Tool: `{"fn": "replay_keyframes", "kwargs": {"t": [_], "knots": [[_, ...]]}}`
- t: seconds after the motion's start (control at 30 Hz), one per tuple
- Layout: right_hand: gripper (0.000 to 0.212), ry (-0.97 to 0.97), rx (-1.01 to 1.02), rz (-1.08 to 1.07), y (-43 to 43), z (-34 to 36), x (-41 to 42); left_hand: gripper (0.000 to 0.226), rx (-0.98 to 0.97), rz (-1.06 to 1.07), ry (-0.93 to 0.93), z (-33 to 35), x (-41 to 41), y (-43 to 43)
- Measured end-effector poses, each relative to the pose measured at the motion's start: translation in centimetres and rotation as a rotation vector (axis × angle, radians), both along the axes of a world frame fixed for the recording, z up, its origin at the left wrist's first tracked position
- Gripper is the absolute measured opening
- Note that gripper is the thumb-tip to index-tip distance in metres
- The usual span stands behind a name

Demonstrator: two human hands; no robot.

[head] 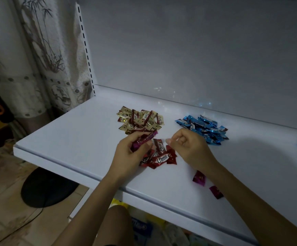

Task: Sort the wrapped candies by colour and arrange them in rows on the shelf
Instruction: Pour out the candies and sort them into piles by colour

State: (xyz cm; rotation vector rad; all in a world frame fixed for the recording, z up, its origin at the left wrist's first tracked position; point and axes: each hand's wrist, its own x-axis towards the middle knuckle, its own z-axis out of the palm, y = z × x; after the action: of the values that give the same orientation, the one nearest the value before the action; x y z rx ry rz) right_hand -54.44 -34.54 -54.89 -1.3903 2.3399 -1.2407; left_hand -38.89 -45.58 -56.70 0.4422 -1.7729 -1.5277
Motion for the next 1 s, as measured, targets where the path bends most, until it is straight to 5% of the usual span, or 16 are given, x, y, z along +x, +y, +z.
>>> {"fn": "replay_keyframes", "kwargs": {"t": [0.13,0.23,0.57,0.73,0.9,1.0], "knots": [[0.028,-0.309,-0.098,0.206,-0.7,1.5,2.1,0.009,-0.024,-0.046,0.025,0.2,0.1,0.0],[0.014,-0.37,-0.195,0.285,-1.2,1.8,3.0,0.011,-0.053,-0.039,0.017,-0.1,0.1,-0.2],[0.021,-0.485,-0.286,0.042,-1.0,1.8,3.7,0.024,-0.043,0.068,-0.027,0.4,0.0,-0.1],[0.021,-0.043,-0.286,-0.176,5.0,2.1,2.2,0.037,-0.199,0.109,-0.04,-0.2,-0.6,0.8],[0.005,0.554,-0.013,-0.266,11.7,-0.5,0.3,0.034,-0.111,-0.017,0.024,0.1,-3.9,6.9],[0.016,0.677,0.143,-0.187,13.2,-2.1,-1.0,0.04,-0.083,-0.088,-0.018,0.1,-5.0,9.2]]}}
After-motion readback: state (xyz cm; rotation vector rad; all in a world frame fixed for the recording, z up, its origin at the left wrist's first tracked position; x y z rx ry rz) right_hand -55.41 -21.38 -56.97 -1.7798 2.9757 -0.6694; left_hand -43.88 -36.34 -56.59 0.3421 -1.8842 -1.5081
